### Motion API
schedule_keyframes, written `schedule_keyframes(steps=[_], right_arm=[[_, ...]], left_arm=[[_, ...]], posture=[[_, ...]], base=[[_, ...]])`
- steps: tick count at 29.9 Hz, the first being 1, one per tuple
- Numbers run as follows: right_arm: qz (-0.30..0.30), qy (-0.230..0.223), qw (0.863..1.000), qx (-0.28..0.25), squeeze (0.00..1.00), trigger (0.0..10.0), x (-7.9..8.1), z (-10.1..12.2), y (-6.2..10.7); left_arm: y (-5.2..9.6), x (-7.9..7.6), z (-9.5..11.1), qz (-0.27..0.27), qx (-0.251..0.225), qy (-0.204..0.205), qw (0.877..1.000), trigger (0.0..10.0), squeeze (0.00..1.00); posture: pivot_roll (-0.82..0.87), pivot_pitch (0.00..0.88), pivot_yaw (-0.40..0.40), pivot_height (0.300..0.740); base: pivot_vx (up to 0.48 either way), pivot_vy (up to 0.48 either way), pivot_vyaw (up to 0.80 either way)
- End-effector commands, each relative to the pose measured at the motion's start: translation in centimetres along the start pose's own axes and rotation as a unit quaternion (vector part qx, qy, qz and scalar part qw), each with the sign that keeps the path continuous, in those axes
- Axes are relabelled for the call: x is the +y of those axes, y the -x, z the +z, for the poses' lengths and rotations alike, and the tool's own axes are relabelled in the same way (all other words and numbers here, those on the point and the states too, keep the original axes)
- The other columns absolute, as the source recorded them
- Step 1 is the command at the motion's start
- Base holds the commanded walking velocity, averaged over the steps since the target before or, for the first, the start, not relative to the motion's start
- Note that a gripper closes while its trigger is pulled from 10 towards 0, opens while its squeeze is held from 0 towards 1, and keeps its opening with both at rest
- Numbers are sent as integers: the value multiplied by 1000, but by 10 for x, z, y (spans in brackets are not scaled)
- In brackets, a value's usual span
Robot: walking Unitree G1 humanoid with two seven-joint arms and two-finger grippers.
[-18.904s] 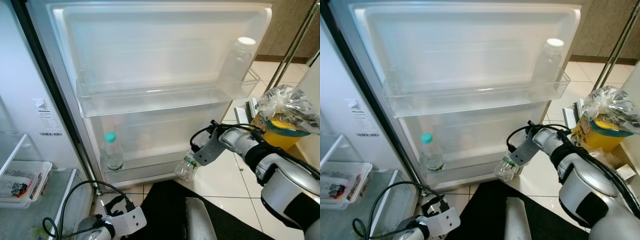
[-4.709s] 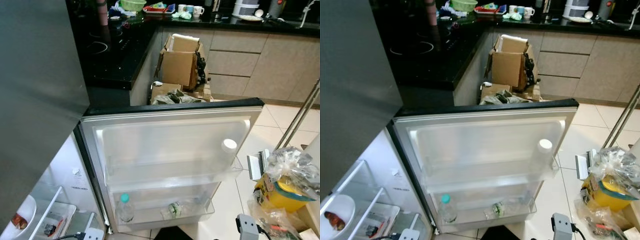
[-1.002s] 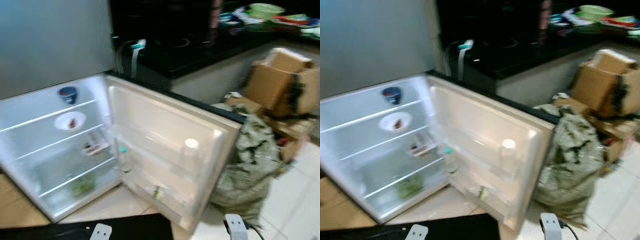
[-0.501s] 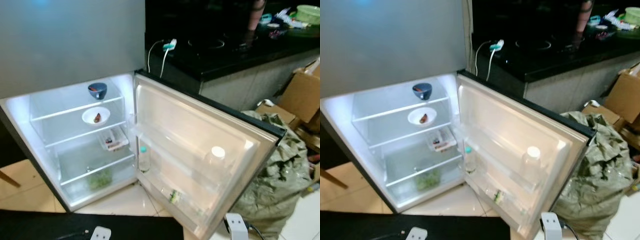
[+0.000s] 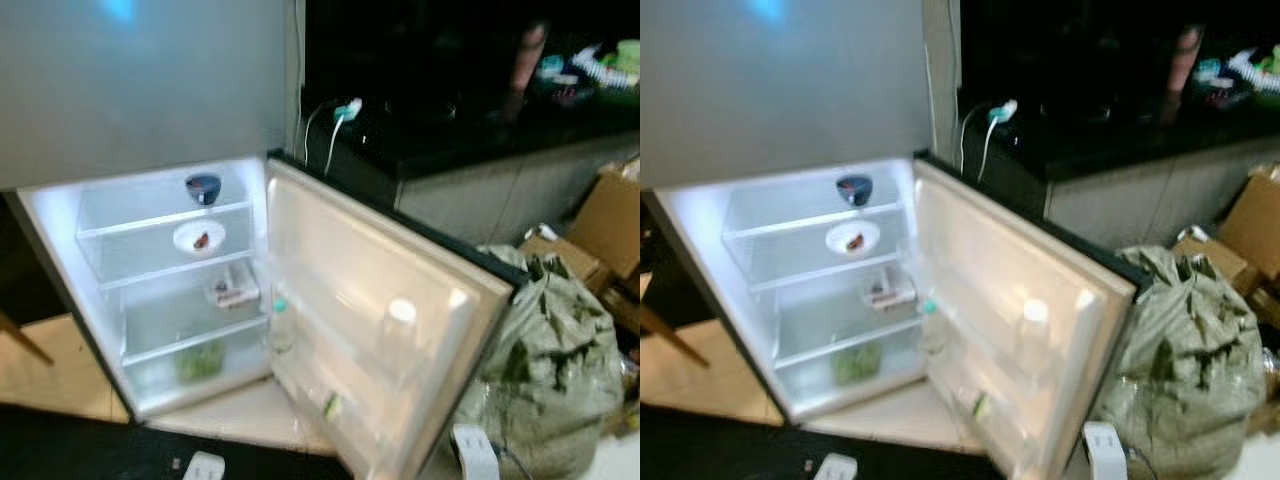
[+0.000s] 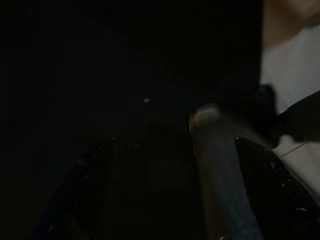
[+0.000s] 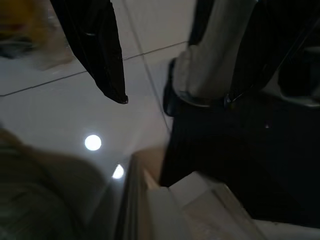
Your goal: Restocking fridge
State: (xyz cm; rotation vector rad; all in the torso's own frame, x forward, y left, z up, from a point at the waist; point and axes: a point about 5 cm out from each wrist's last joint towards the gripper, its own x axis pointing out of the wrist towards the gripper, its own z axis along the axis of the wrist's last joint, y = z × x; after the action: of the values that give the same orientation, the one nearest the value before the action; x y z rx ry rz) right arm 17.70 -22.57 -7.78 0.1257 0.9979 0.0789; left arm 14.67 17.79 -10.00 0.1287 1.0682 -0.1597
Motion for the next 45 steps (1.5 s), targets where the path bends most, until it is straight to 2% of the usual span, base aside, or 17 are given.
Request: schedule_keyframes(steps=[1, 8, 13, 23, 30, 36, 39, 41, 45], right_arm=[[7, 1, 1000, -1, 0, 10000, 3, 1, -1], [-6, -6, 1000, -4, 0, 10000, 1, 1, -1], [-34, -9, 999, 3, 0, 10000, -5, -1, 1], [-38, -9, 999, 6, 0, 10000, -7, -2, 1], [-7, -17, 999, 26, 0, 10000, -2, -10, 2], [27, -18, 997, 68, 0, 10000, 0, -23, 4], [-9, 8, 995, 98, 0, 10000, -11, -32, 9], [-60, 17, 993, 103, 0, 10000, -25, -33, 13], [-158, 12, 985, 70, 0, 10000, -52, -20, 22]], left_arm=[[0, 1, -2, 3, 3, 2, 1000, 10000, 0], [0, 1, -2, 2, 3, 3, 1000, 10000, 0], [0, 0, -3, -4, 4, -1, 1000, 10000, 0], [1, -1, -4, -5, 6, 3, 1000, 10000, 0], [1, -1, -5, -5, 6, 5, 1000, 10000, 0], [1, -2, -6, -6, 8, 4, 1000, 10000, 0], [1, -2, -6, -6, 9, 3, 1000, 10000, 0], [1, -2, -6, -6, 9, 3, 1000, 10000, 0], [1, -2, -7, -6, 10, 2, 1000, 10000, 0]], posture=[[-55, 0, -17, 740], [-56, 0, -17, 740], [-57, 0, -16, 740], [-58, 0, -19, 740], [-57, 0, -19, 740], [-57, 0, -17, 740], [-56, 0, -19, 740], [-56, 0, -19, 740], [-53, 0, -19, 740]], base=[[0, 0, 756], [0, 0, 729], [0, 0, 0], [0, -309, 0], [0, 0, 0], [0, 0, 0], [0, 0, 0], [0, 0, 0], [0, 0, 0]])
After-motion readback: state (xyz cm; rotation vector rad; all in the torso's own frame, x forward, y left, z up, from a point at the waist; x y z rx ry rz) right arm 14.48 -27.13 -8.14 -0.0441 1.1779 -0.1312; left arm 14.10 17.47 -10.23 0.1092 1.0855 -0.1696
